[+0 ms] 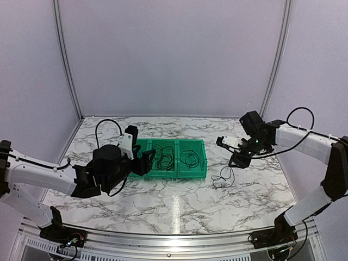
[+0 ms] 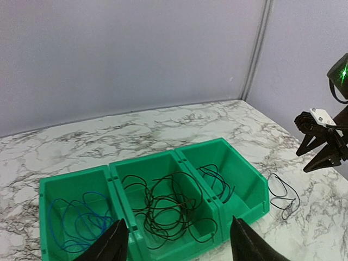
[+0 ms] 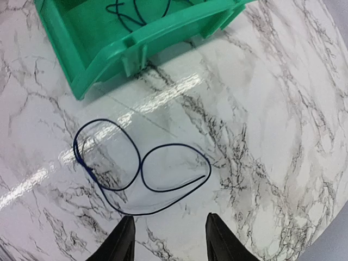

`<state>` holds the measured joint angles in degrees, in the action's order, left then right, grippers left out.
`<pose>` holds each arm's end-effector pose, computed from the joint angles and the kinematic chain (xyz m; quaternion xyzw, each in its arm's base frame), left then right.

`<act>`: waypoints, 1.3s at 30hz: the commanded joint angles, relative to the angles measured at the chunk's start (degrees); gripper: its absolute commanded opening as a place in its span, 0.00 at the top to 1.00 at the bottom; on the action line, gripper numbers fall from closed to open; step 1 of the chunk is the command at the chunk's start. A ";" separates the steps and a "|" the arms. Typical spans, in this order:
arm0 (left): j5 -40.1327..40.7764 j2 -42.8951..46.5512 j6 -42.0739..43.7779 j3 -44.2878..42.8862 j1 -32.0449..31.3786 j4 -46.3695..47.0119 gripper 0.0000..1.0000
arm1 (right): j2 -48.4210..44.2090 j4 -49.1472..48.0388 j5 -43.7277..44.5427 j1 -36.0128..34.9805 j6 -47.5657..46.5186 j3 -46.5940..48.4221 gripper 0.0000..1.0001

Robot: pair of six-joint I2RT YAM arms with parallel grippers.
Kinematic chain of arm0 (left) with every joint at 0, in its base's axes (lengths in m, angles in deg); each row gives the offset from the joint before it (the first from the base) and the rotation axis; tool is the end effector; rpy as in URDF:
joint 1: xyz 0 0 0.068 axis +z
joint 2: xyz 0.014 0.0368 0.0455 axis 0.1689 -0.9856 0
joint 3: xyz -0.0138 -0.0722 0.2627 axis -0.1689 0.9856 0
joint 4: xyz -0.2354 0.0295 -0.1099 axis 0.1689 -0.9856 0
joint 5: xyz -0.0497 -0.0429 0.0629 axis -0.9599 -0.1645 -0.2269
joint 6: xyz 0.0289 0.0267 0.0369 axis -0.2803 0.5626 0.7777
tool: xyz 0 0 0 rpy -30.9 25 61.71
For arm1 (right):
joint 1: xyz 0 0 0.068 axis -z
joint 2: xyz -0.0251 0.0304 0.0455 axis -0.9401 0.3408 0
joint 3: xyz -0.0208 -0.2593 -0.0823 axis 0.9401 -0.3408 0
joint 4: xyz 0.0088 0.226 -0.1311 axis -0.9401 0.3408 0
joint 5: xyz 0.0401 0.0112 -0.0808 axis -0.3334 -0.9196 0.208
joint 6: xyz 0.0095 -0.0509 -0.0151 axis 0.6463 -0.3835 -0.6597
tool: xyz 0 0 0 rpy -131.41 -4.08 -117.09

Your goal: Untangle the cables

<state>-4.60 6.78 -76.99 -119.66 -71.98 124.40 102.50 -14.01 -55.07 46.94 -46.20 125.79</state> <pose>0.1520 -0.2479 0.2430 0.1241 0.7274 -0.2311 0.6341 0.2652 0.1184 0.2422 -0.4897 0.8417 0.0397 0.2241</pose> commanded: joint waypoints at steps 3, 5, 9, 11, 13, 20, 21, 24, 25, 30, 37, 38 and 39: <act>-10.93 -8.23 1.03 -7.42 -2.64 -0.45 0.34 | -3.56 -1.69 1.15 1.26 -7.38 -7.36 0.60; -12.34 -10.35 0.75 -9.34 -3.43 -0.54 0.34 | -2.95 -1.99 1.10 1.41 -8.02 -7.96 0.61; -14.87 -13.79 -0.41 -12.23 -4.53 -0.55 0.34 | -2.72 -0.45 -6.32 1.36 -10.38 -7.43 0.59; -15.06 -14.81 -1.01 -12.87 -4.89 -0.53 0.34 | -2.61 1.01 -11.16 1.07 -11.31 -6.48 0.54; -14.72 -15.03 -1.73 -12.88 -5.10 -0.50 0.34 | -3.00 2.29 -15.06 0.29 -12.17 -5.58 0.51; -12.41 -13.71 -2.59 -11.15 -5.15 -0.53 0.34 | -5.59 -1.20 -11.77 -8.27 -13.76 -6.16 0.56; -12.22 -13.40 -2.67 -10.96 -5.15 -0.55 0.34 | -5.03 -1.86 -11.14 -8.85 -13.52 -6.01 0.57; -11.78 -12.87 -2.88 -10.39 -5.15 -0.53 0.34 | -1.29 -1.96 -8.86 -9.87 -12.93 -4.26 0.56; -11.61 -12.64 -2.98 -10.11 -5.15 -0.53 0.34 | 0.17 -1.64 -8.38 -10.13 -12.72 -3.62 0.55; -10.64 -11.60 -3.68 -8.69 -5.15 -0.55 0.34 | 3.97 -2.47 -6.83 -11.06 -11.73 -2.80 0.52; -9.56 -11.21 -3.53 -7.72 -5.11 -0.54 0.34 | 8.12 -4.14 -5.43 -11.46 -10.56 -2.43 0.52; -9.46 -11.23 -3.55 -7.72 -5.15 -0.55 0.34 | 8.46 -4.58 -5.10 -11.43 -10.20 -2.28 0.53; -9.46 -11.20 -3.54 -7.73 -5.15 -0.55 0.34 | 8.74 -5.04 -4.72 -11.49 -9.82 -2.14 0.54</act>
<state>-15.38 -6.18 -80.35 -128.21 -77.03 123.79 110.18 -16.72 -61.56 35.94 -57.79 121.31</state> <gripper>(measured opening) 0.662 0.475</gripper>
